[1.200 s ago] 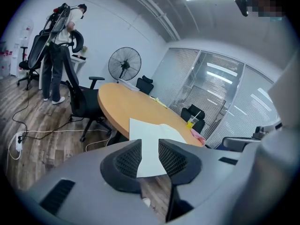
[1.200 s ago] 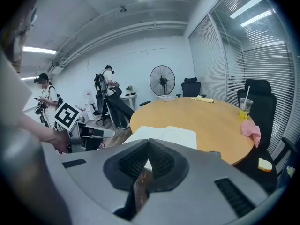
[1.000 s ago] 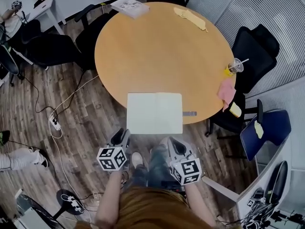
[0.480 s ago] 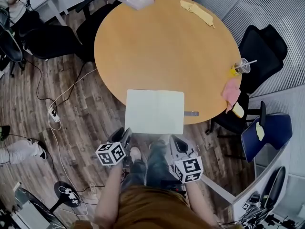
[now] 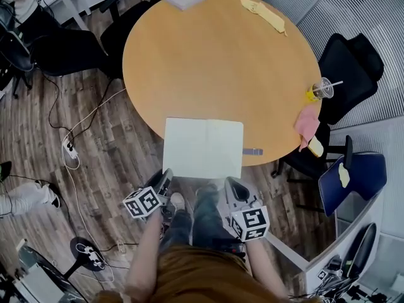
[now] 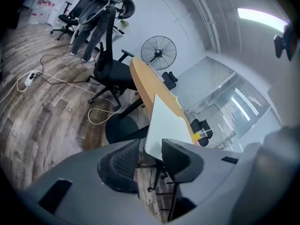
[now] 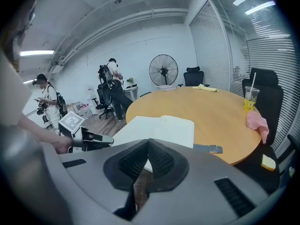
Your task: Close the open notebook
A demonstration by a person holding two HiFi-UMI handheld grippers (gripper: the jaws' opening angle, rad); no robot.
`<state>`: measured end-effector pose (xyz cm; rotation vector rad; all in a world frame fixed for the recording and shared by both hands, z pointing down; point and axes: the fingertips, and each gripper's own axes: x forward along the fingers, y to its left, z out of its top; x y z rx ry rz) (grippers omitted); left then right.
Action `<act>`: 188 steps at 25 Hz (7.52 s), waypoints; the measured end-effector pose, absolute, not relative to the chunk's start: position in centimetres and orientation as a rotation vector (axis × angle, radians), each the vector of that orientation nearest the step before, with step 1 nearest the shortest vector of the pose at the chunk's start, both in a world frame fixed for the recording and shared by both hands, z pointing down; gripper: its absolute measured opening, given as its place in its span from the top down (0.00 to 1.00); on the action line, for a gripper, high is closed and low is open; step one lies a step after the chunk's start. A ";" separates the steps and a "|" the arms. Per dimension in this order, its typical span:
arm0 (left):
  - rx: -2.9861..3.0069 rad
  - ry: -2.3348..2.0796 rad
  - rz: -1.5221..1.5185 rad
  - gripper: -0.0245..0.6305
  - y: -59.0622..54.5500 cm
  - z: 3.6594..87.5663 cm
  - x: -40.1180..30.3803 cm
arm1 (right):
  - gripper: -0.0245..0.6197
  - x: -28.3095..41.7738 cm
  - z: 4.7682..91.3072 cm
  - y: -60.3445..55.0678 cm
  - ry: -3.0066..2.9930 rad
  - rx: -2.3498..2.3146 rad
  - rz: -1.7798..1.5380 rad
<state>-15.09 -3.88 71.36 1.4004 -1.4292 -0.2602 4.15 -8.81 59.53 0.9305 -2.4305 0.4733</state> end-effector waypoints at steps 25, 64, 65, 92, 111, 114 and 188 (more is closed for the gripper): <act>1.308 -1.294 -0.543 0.82 -4.1 70.5 -15.0 | 0.94 4.4 58.5 -9.3 -2.436 0.974 0.450; 1.674 -1.339 -0.368 0.91 -6.3 61.5 -13.4 | 0.94 9.4 51.3 -6.5 -2.496 1.337 0.426; 1.691 -1.348 -0.351 0.91 -6.4 61.2 -13.4 | 0.94 9.5 51.3 -6.5 -2.497 1.338 0.427; 2.100 -1.386 -0.016 0.88 -8.0 57.3 -8.3 | 0.94 9.3 52.4 -6.9 -2.489 1.314 0.469; 2.359 -1.316 0.221 0.84 -8.6 56.3 -3.7 | 0.94 10.0 53.2 -7.1 -2.474 1.308 0.508; 2.390 -1.284 0.253 0.83 -8.7 56.4 -2.7 | 0.94 10.2 53.3 -7.1 -2.468 1.307 0.509; 2.310 -1.063 0.383 0.81 -11.0 61.6 3.1 | 0.94 12.1 55.5 -11.6 -2.418 1.313 0.534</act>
